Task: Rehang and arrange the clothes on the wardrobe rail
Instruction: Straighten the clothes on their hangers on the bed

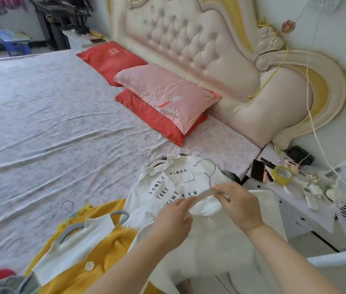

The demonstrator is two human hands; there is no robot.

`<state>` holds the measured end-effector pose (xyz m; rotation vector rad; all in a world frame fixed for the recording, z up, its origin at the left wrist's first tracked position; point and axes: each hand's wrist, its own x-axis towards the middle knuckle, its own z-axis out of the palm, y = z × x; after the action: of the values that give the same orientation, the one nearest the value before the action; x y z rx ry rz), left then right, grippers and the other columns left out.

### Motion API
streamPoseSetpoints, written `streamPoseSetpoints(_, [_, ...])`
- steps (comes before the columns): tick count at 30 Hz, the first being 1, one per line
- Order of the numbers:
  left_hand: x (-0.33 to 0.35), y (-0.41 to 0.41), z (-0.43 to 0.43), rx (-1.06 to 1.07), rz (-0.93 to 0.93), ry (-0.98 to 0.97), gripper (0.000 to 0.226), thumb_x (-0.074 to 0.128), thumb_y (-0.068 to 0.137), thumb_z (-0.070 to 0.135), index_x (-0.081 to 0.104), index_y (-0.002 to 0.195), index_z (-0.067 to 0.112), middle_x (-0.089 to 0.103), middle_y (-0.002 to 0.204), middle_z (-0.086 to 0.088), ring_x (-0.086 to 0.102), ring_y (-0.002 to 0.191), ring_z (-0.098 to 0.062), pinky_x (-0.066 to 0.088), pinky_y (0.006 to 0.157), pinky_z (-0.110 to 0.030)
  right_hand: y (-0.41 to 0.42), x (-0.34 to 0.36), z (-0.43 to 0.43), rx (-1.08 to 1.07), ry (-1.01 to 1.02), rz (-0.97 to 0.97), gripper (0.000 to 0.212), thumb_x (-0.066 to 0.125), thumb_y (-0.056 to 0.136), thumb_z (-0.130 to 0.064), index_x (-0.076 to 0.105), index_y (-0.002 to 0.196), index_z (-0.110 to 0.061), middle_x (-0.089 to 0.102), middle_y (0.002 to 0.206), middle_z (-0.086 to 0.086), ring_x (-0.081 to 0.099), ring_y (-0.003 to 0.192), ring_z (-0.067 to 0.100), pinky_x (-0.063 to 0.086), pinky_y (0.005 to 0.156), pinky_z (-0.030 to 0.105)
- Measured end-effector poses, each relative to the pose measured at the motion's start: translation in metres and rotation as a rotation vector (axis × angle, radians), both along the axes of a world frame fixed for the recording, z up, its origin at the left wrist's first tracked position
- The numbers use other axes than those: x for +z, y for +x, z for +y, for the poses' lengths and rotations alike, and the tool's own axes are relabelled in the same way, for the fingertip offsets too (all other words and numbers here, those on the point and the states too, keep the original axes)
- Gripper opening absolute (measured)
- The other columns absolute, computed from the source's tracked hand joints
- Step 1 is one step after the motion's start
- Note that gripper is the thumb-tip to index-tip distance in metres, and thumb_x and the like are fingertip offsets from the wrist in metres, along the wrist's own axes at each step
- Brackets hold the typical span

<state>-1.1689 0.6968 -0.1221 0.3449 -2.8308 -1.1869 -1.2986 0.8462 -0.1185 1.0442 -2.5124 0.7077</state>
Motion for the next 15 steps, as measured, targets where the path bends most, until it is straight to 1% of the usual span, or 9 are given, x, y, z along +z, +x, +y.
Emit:
streamPoseSetpoints(2, [-0.012, -0.032, -0.016, 0.065, -0.025, 0.019, 0.055, 0.047, 0.090, 0.019, 0.030, 0.141, 0.034, 0.043, 0.138, 0.011, 0.042, 0.124, -0.012, 0.033, 0.095, -0.020, -0.042, -0.014, -0.024, 0.072, -0.007, -0.002, 0.037, 0.085, 0.058, -0.007, 0.070, 0.088, -0.023, 0.069, 0.081, -0.006, 0.053, 0.089, 0.007, 0.042, 0.066, 0.019])
streamPoseSetpoints(5, [-0.027, -0.083, -0.040, 0.161, -0.066, 0.048, 0.054, 0.048, 0.089, 0.018, 0.033, 0.139, 0.035, 0.045, 0.136, 0.011, 0.043, 0.123, -0.011, 0.032, 0.097, -0.020, -0.104, -0.034, -0.062, 0.163, 0.011, -0.009, 0.026, 0.075, 0.060, -0.014, 0.072, 0.085, -0.022, 0.069, 0.079, -0.006, 0.053, 0.087, 0.007, 0.042, 0.065, 0.018])
streamPoseSetpoints(7, [-0.035, -0.116, -0.056, 0.218, -0.101, 0.051, 0.053, 0.048, 0.089, 0.017, 0.035, 0.138, 0.035, 0.046, 0.134, 0.011, 0.043, 0.122, -0.011, 0.031, 0.097, -0.018, -0.141, -0.048, -0.085, 0.208, 0.021, -0.070, 0.026, 0.074, 0.061, -0.014, 0.071, 0.085, -0.024, 0.069, 0.079, -0.008, 0.054, 0.087, 0.007, 0.042, 0.065, 0.018])
streamPoseSetpoints(9, [-0.048, -0.145, -0.076, 0.289, -0.137, 0.062, 0.052, 0.047, 0.090, 0.015, 0.036, 0.137, 0.034, 0.047, 0.133, 0.011, 0.044, 0.120, -0.010, 0.031, 0.094, -0.016, -0.174, -0.064, -0.112, 0.248, 0.036, -0.182, 0.028, 0.079, 0.064, -0.009, 0.069, 0.085, -0.026, 0.069, 0.081, -0.010, 0.054, 0.088, 0.006, 0.043, 0.065, 0.019])
streamPoseSetpoints(11, [-0.061, -0.168, -0.097, 0.346, -0.175, 0.064, 0.052, 0.046, 0.090, 0.014, 0.036, 0.137, 0.035, 0.046, 0.135, 0.011, 0.043, 0.121, -0.010, 0.031, 0.095, -0.016, -0.201, -0.081, -0.142, 0.295, 0.082, -0.242, 0.024, 0.077, 0.067, -0.010, 0.069, 0.083, -0.025, 0.067, 0.082, -0.012, 0.057, 0.083, 0.006, 0.043, 0.060, 0.021])
streamPoseSetpoints(12, [-0.067, -0.176, -0.108, 0.370, -0.194, 0.056, 0.052, 0.046, 0.090, 0.015, 0.035, 0.138, 0.035, 0.044, 0.137, 0.011, 0.041, 0.124, -0.009, 0.030, 0.096, -0.016, -0.211, -0.087, -0.158, 0.328, 0.115, -0.245, 0.019, 0.073, 0.069, -0.013, 0.068, 0.082, -0.026, 0.067, 0.082, -0.012, 0.059, 0.079, 0.006, 0.043, 0.055, 0.020])
streamPoseSetpoints(13, [-0.074, -0.182, -0.118, 0.395, -0.212, 0.041, 0.053, 0.046, 0.091, 0.016, 0.033, 0.139, 0.034, 0.041, 0.140, 0.012, 0.037, 0.127, -0.009, 0.027, 0.098, -0.016, -0.218, -0.093, -0.174, 0.348, 0.158, -0.249, 0.015, 0.069, 0.072, -0.016, 0.068, 0.083, -0.025, 0.067, 0.084, -0.011, 0.061, 0.079, 0.009, 0.044, 0.055, 0.021])
streamPoseSetpoints(14, [-0.080, -0.187, -0.127, 0.420, -0.236, 0.022, 0.054, 0.046, 0.091, 0.017, 0.031, 0.140, 0.033, 0.037, 0.142, 0.013, 0.034, 0.130, -0.008, 0.026, 0.098, -0.016, -0.225, -0.101, -0.191, 0.358, 0.214, -0.265, 0.013, 0.066, 0.076, -0.016, 0.069, 0.086, -0.023, 0.067, 0.088, -0.008, 0.062, 0.083, 0.014, 0.046, 0.057, 0.025])
streamPoseSetpoints(15, [-0.087, -0.189, -0.134, 0.445, -0.264, 0.002, 0.054, 0.047, 0.091, 0.018, 0.030, 0.141, 0.032, 0.035, 0.143, 0.014, 0.032, 0.131, -0.008, 0.026, 0.098, -0.016, -0.232, -0.110, -0.207, 0.355, 0.283, -0.297, 0.016, 0.064, 0.081, -0.015, 0.068, 0.094, -0.021, 0.065, 0.097, -0.005, 0.060, 0.092, 0.019, 0.046, 0.063, 0.028])
